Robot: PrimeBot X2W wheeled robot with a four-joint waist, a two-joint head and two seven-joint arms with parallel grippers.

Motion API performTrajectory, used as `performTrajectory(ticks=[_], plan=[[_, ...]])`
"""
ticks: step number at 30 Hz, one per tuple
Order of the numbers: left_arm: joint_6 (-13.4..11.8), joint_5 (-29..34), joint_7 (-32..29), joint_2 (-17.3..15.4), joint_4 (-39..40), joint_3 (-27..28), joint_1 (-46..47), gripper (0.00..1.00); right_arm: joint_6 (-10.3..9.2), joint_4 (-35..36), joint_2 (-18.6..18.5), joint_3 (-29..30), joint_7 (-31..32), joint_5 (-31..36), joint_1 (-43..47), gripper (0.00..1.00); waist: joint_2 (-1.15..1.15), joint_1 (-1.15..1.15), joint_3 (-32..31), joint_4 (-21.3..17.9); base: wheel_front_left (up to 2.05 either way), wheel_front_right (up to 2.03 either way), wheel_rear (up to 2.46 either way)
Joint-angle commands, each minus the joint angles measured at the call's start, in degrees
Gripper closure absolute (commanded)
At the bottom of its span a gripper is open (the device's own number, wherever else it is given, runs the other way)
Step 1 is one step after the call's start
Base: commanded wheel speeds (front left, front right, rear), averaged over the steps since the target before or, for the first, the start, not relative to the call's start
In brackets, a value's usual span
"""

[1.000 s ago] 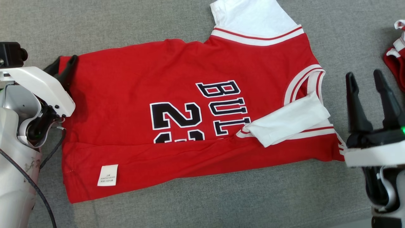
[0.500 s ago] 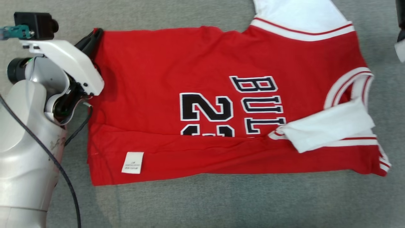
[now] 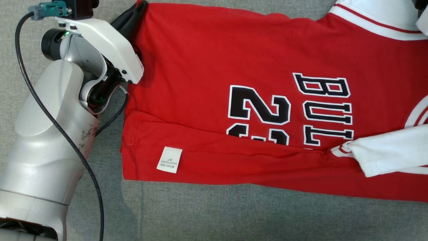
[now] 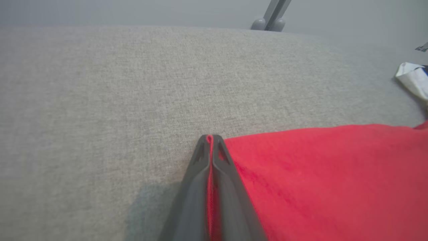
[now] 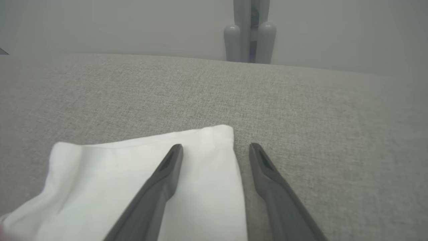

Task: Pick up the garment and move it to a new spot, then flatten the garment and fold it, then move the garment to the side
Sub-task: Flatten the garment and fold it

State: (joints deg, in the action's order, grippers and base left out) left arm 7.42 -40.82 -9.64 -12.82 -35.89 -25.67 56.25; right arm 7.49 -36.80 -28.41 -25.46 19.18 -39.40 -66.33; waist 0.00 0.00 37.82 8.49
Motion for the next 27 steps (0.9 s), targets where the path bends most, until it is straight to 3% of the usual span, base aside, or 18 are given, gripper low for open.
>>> performTrajectory(ticks=[1,3,4,5,6,14,27], plan=[[0.0,-0.4,-0.1,-0.1,-0.5,-0.5,0.5,1.00,0.01,-0.3,-0.5,-0.4,0.4,-0.1,-0.7,0.00,0.00,0.00,0.3,0.3,0.00,0.00,0.00],[0.0,-1.3,0.4,-0.1,-0.6,-1.8,0.9,1.00,0.01,-1.5,-0.8,-1.8,1.1,-0.8,-1.9,0.00,0.00,0.00,0.5,0.4,0.00,0.00,0.00],[0.0,-1.8,0.6,-0.2,-0.7,-2.5,1.1,1.00,0.01,-1.9,-0.7,-2.5,1.6,-1.1,-2.3,0.10,0.00,0.00,0.5,0.5,0.00,0.00,0.00],[0.0,-2.5,0.8,-0.3,-0.6,-3.1,1.3,1.00,0.01,-2.3,-0.8,-3.0,1.8,-1.6,-2.8,0.58,0.00,0.00,0.5,0.5,0.00,0.00,0.00],[0.0,-3.0,1.0,-0.5,-0.7,-3.6,1.3,1.00,0.01,-2.6,-0.9,-3.3,1.7,-2.0,-3.3,0.98,0.00,0.00,0.5,0.4,0.00,0.00,0.00],[0.0,-6.5,3.9,-3.1,0.1,-6.2,1.7,1.00,0.01,-0.5,-2.0,-5.0,-2.0,-7.7,-4.5,1.00,0.00,0.00,-1.0,-0.4,0.00,0.00,0.00],[-0.2,-8.9,5.3,-7.5,3.6,-5.7,-0.7,1.00,0.01,9.0,-7.5,-7.1,-4.4,-15.5,-0.3,1.00,0.00,0.00,-5.2,-3.0,0.00,0.00,0.00]])
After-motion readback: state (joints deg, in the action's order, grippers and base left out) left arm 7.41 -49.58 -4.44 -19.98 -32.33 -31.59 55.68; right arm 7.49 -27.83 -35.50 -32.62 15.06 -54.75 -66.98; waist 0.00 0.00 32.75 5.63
